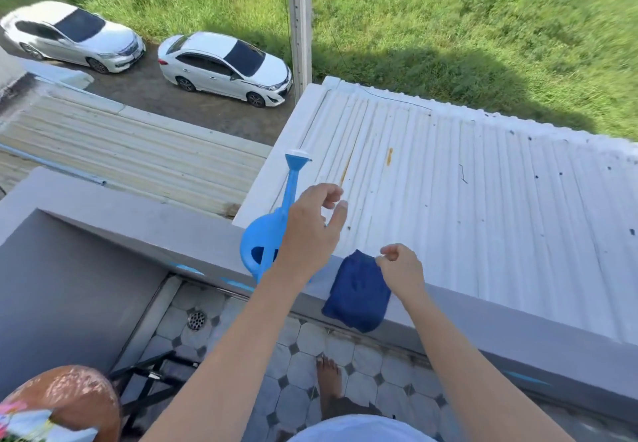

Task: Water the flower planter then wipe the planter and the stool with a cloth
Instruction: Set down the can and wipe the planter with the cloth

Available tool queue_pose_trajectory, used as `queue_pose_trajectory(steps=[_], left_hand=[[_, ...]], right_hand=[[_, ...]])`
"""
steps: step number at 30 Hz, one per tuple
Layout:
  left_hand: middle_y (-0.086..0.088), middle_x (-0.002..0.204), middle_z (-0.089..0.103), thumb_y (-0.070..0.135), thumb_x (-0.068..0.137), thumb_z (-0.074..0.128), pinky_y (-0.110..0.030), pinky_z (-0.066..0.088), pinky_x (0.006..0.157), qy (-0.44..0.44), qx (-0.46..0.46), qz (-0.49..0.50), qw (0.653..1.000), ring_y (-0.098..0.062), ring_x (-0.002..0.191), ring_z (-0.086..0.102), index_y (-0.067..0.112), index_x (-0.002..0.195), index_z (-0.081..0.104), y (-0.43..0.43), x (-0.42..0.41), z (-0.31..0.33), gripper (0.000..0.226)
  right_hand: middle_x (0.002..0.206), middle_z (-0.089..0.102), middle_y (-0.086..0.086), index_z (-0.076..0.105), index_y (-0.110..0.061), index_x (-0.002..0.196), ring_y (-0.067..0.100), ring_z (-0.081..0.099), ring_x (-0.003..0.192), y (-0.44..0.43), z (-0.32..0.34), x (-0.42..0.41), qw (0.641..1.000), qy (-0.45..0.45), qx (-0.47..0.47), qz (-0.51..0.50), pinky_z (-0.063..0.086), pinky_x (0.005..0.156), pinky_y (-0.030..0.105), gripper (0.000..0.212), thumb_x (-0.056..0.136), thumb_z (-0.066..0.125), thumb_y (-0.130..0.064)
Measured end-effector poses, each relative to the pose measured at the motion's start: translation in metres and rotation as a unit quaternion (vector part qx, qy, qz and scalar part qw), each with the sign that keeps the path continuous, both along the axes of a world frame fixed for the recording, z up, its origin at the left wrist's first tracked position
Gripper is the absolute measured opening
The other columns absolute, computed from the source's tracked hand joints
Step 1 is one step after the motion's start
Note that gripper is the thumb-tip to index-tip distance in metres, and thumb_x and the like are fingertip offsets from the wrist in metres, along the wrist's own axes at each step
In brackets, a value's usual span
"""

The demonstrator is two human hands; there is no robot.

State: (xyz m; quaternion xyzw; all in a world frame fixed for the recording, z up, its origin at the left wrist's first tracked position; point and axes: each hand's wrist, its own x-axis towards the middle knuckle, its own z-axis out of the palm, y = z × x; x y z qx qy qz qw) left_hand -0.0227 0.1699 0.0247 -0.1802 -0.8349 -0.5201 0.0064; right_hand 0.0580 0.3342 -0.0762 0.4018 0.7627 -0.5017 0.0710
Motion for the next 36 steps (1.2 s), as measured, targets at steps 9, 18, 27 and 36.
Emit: queue_pose_trajectory(steps=[9,18,27,36], left_hand=[[-0.008,0.127,0.053,0.040,0.083,0.060,-0.044,0.048,0.096,-0.299,-0.302,-0.070,0.903,-0.027,0.115,0.053,0.015,0.128,0.047,0.037,0.043,-0.136,0.053],[-0.008,0.129,0.060,0.014,0.090,0.065,-0.030,0.046,0.083,-0.365,-0.188,-0.008,0.912,-0.023,0.109,0.058,0.014,0.131,0.046,0.031,0.055,-0.150,0.045],[0.005,0.120,0.062,0.014,0.091,0.063,-0.026,0.046,0.089,-0.311,-0.105,-0.033,0.944,-0.011,0.105,0.058,0.022,0.124,0.054,-0.027,0.094,-0.132,0.035],[-0.003,0.101,0.070,0.007,0.092,0.061,-0.025,0.052,0.083,-0.304,0.013,0.010,0.952,-0.017,0.095,0.066,0.026,0.109,0.064,-0.177,0.128,-0.081,0.025]], right_hand=[[0.066,0.041,0.006,0.045,-0.011,0.070,0.020,0.041,0.061,0.003,-0.038,0.052,0.997,-0.053,-0.010,-0.050,0.034,0.057,0.031,0.028,0.085,0.068,-0.011],[0.065,0.039,0.003,0.053,-0.014,0.076,0.015,0.030,0.056,-0.011,-0.039,0.042,0.944,-0.058,-0.260,-0.193,0.023,0.038,0.022,0.026,0.084,0.077,-0.013],[0.114,0.070,0.013,0.064,-0.006,0.113,0.021,0.062,0.094,-0.053,-0.035,0.059,0.974,-0.044,-0.202,-0.092,0.047,0.067,0.031,0.038,0.079,0.079,-0.016],[0.124,0.074,0.003,0.066,-0.020,0.130,0.028,0.065,0.122,-0.158,-0.018,0.081,0.899,-0.061,-0.422,0.101,0.044,0.111,0.047,0.051,0.082,0.078,-0.033]])
